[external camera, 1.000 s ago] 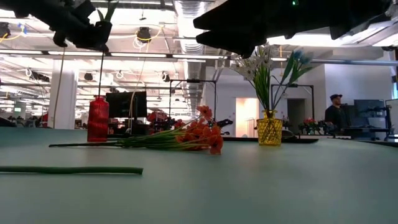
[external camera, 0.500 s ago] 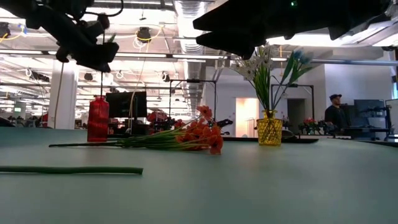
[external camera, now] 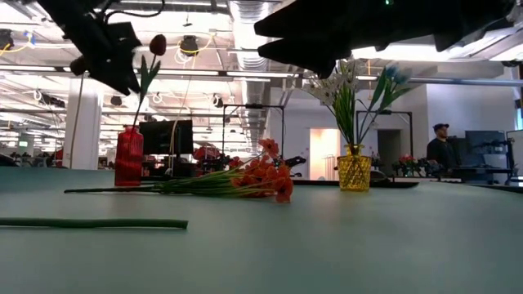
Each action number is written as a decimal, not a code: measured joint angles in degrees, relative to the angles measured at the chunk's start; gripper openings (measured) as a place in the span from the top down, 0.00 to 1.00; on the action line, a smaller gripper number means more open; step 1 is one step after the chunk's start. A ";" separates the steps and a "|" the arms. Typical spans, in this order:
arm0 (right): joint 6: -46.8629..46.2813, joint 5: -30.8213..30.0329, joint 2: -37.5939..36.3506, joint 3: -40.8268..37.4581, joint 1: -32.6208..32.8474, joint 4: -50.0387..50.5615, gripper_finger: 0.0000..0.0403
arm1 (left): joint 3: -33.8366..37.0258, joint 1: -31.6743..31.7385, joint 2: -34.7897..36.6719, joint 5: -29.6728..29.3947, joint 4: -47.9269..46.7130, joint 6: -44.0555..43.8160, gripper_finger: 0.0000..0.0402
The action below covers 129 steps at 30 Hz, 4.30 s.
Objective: Sort flowers into vase by color
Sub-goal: Put the red tulip into the red vase
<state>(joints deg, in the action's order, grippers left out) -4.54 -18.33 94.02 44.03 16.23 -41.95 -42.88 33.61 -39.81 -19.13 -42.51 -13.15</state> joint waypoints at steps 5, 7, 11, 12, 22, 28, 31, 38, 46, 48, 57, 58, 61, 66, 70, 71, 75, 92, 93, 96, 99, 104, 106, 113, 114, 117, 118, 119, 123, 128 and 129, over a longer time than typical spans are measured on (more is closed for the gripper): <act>-0.15 0.13 0.00 0.00 0.62 -0.05 0.35 | -4.82 -1.03 0.02 18.00 -10.65 -3.45 0.54; -0.15 0.21 0.00 0.00 1.14 -0.26 0.35 | -5.47 -2.39 0.04 23.65 -13.87 -5.08 0.54; -1.41 0.48 0.00 0.02 2.41 0.80 0.35 | -5.52 -7.44 0.07 30.55 -17.34 -7.20 0.54; -2.36 0.50 0.00 0.02 2.72 1.78 0.35 | -5.40 -9.24 0.07 31.08 -17.16 -8.22 0.54; -7.04 0.41 7.01 5.17 6.50 6.94 0.35 | 4.29 -33.17 -0.97 30.50 3.68 -15.14 0.54; -7.56 0.40 20.28 21.32 7.03 16.50 0.35 | 7.90 -45.89 -4.40 25.51 12.29 -13.78 0.54; -7.62 0.36 26.34 30.15 6.97 19.95 0.36 | 8.51 -50.81 -6.01 22.99 13.87 -12.00 0.54; -6.45 0.35 38.23 47.12 6.62 24.82 0.36 | 8.54 -57.64 -9.52 18.98 13.60 -11.32 0.54; -5.60 -2.02 51.03 62.20 6.21 31.30 0.36 | 8.54 -61.75 -11.70 15.57 13.71 -9.76 0.54; -5.55 -2.40 52.95 65.28 6.21 32.42 0.36 | 8.54 -62.29 -11.87 15.53 13.75 -9.74 0.54; -7.37 -2.90 56.13 69.37 6.59 36.44 0.40 | 8.54 -64.69 -11.87 15.40 13.58 -6.94 0.54; -8.07 -3.01 56.13 69.37 6.73 37.46 0.43 | 8.54 -64.82 -11.87 15.40 13.62 -6.69 0.54; -10.99 -3.33 56.00 69.42 7.26 40.17 0.50 | 8.54 -65.20 -11.87 15.40 13.60 -5.90 0.54; -13.47 -3.89 55.82 69.48 8.64 43.36 0.73 | 8.54 -65.20 -11.87 15.28 13.62 -5.27 0.54; -16.32 -3.88 55.06 69.47 9.89 46.59 0.95 | 8.54 -65.20 -11.87 15.23 13.71 -4.87 0.54; -16.85 -3.87 54.69 69.43 10.24 47.19 0.96 | 8.54 -65.20 -11.87 15.20 13.74 -4.82 0.54; -18.12 -6.42 52.54 69.14 11.85 50.51 0.95 | 8.54 -65.20 -11.87 12.71 13.91 -4.50 0.54; -12.06 -20.83 28.55 34.98 20.73 20.81 0.96 | 8.54 -65.14 -11.85 -4.13 16.19 0.55 0.54; -8.83 -20.76 26.98 31.08 21.13 13.17 0.96 | 8.54 -65.14 -11.85 -4.10 17.09 0.95 0.54; 2.95 -20.59 23.43 19.39 22.44 -10.01 0.96 | 8.54 -65.13 -11.85 -4.09 20.45 3.15 0.54; 14.36 -20.52 21.78 9.85 22.81 -35.15 0.96 | 8.65 -65.13 -11.88 -4.72 26.03 5.67 0.54; 18.65 -16.73 20.17 4.46 17.65 -43.13 0.96 | 14.16 -64.17 -12.53 -5.31 55.07 13.61 0.54; 16.30 -13.76 19.98 6.88 14.03 -44.16 0.96 | 16.50 -62.67 -13.93 -5.60 67.39 15.76 0.54; 16.95 -1.11 19.67 11.01 6.81 -46.37 0.96 | 17.57 -57.14 -20.06 -1.78 79.56 17.10 0.54; 16.45 -1.01 19.61 11.23 6.00 -46.54 0.96 | 17.52 -56.67 -21.11 -0.75 81.09 17.40 0.54; 14.20 1.71 19.57 11.30 3.69 -46.38 0.96 | 17.52 -55.86 -24.06 1.38 86.80 18.81 0.54; 13.34 3.60 19.61 11.30 2.90 -46.04 0.96 | 17.52 -55.63 -24.90 1.32 88.70 19.41 0.54; 12.39 4.99 19.61 11.30 2.23 -46.01 0.96 | 17.52 -55.33 -25.78 1.26 90.72 19.86 0.54; 11.61 6.29 19.61 11.33 0.88 -45.50 0.96 | 17.54 -54.01 -27.37 1.21 94.92 21.02 0.54; 11.83 6.45 19.61 11.34 -0.32 -44.21 0.96 | 17.52 -52.60 -27.30 2.40 97.10 21.76 0.54; 11.86 6.43 19.61 11.34 -0.63 -43.80 0.96 | 17.52 -52.33 -27.30 2.40 97.68 21.94 0.54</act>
<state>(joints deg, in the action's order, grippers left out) 7.33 -11.90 113.62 55.37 15.60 -85.75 -25.36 -18.73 -67.11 -16.73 55.18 8.79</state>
